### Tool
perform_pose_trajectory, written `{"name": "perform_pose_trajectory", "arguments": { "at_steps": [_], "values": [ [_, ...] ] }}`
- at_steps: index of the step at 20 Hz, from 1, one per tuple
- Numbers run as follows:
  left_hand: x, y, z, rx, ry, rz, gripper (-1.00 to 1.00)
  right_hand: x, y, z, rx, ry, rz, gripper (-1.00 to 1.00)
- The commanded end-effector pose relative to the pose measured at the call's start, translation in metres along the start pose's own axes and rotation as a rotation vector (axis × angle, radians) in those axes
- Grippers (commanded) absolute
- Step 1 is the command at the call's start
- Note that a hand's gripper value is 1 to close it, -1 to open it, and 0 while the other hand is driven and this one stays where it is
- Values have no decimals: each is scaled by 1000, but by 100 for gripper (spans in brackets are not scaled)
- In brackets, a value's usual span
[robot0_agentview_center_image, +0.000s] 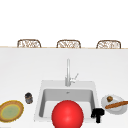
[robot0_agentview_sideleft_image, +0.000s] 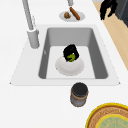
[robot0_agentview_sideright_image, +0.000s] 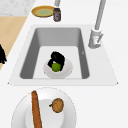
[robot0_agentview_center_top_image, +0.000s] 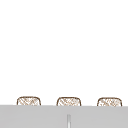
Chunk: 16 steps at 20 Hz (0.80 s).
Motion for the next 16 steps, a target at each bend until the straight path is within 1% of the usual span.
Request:
{"name": "perform_pose_trajectory", "arguments": {
  "at_steps": [1, 3, 5, 8, 10, 14, 15, 16],
  "values": [
    [18, 23, 20, -5, -6, 6, 100, 0, 0, 0, 0, 0, 0, 0],
    [28, 35, 30, -2, 5, 4, 100, 0, 0, 0, 0, 0, 0, 0],
    [36, 49, 42, 4, 4, 10, 100, 0, 0, 0, 0, 0, 0, 0],
    [52, 67, 55, 13, 14, 5, 100, 0, 0, 0, 0, 0, 0, 0],
    [65, 77, 63, 7, 7, -3, 100, 0, 0, 0, 0, 0, 0, 0],
    [90, 97, 79, 7, 10, -4, 100, 0, 0, 0, 0, 0, 0, 0],
    [97, 102, 83, 7, 10, -2, 100, 0, 0, 0, 0, 0, 0, 0],
    [105, 105, 87, 8, 12, 9, 100, 0, 0, 0, 0, 0, 0, 0]
  ]
}}
